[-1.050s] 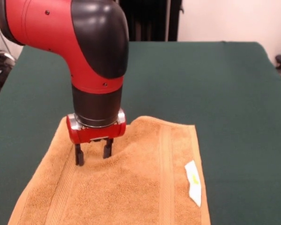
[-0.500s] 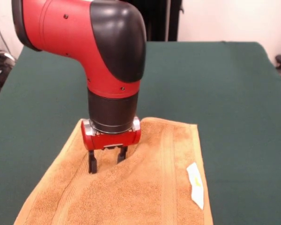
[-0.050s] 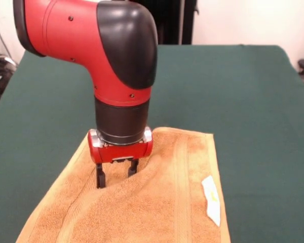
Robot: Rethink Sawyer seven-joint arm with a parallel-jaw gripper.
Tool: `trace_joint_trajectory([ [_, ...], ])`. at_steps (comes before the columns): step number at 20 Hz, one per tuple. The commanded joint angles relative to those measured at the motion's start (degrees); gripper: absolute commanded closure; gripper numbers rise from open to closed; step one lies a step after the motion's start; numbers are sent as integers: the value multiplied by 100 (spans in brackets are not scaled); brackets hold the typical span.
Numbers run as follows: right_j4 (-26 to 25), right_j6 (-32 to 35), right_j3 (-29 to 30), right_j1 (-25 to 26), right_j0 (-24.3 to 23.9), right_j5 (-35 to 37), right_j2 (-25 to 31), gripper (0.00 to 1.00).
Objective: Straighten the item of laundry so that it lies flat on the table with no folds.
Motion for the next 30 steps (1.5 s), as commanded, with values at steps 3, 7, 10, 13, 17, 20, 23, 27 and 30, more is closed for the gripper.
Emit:
trace_joint_trajectory([
  [3, -562, -98, 1385, -156, -606, -477, 1051, 0],
  [7, -866, -443, 1546, -236, -997, -374, 1263, 0],
  [10, -1043, -459, 1521, -260, -1149, -288, 1356, 0],
  [13, -1202, -328, 1474, -309, -1157, -188, 1355, 0],
  [17, -1362, -241, 1399, -298, -1167, -91, 1390, 0],
  [20, -1420, -137, 1391, -297, -1164, -81, 1408, 0],
  [23, -1382, 130, 1362, -331, -1037, -45, 1376, 0],
  [27, -1117, 903, 1151, -342, -649, 349, 1086, 0],
  [30, -1067, 879, 1208, -347, -685, 343, 1165, 100],
])
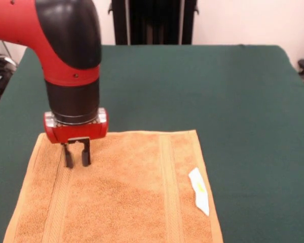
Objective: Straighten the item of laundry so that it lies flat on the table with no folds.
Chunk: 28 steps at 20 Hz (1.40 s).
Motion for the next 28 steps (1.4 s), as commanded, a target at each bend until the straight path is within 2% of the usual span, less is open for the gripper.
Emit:
trace_joint_trajectory([
  [1, 78, 855, 513, 181, 315, 433, 455, 100],
  [9, 127, 922, 556, 187, 301, 341, 464, 100],
  [13, 18, 752, 515, 186, 286, 202, 521, 100],
  [21, 128, 924, 235, -360, 601, 1089, 192, 100],
  [28, 123, 833, 290, -776, 695, 1366, 240, 100],
])
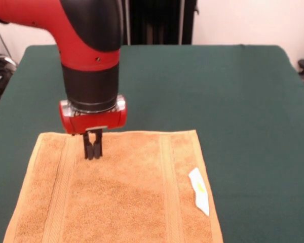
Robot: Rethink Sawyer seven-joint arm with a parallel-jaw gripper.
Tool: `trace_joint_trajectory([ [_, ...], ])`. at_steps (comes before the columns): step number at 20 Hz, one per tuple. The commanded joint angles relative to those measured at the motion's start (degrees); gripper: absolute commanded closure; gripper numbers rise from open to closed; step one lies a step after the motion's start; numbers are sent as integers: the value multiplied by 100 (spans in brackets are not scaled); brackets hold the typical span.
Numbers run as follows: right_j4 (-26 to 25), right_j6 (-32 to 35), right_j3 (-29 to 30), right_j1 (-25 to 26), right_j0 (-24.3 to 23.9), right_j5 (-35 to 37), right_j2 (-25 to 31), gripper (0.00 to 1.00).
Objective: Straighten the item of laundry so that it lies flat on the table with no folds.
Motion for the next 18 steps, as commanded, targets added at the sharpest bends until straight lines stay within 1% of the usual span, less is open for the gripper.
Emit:
trace_joint_trajectory([
  [1, 116, 755, 270, -364, 362, 931, 282, 100],
  [5, 54, 573, 386, -348, 306, 797, 434, 100],
  [6, 76, 500, 496, -376, 222, 619, 567, 100],
  [7, 119, 584, 539, -380, 186, 450, 606, 100],
  [8, 145, 588, 535, -373, 154, 403, 648, 100],
  [9, 105, 335, 615, -405, 9, 128, 875, 100],
  [11, 243, 575, 497, -372, 74, 469, 773, 100],
  [13, 331, 707, 426, -362, 115, 659, 745, 100],
  [14, 351, 723, 374, -346, 139, 785, 722, 100],
  [17, 300, 613, 311, -318, 158, 793, 711, 100],
  [18, 190, 517, 193, -287, 241, 1106, 576, 100],
])
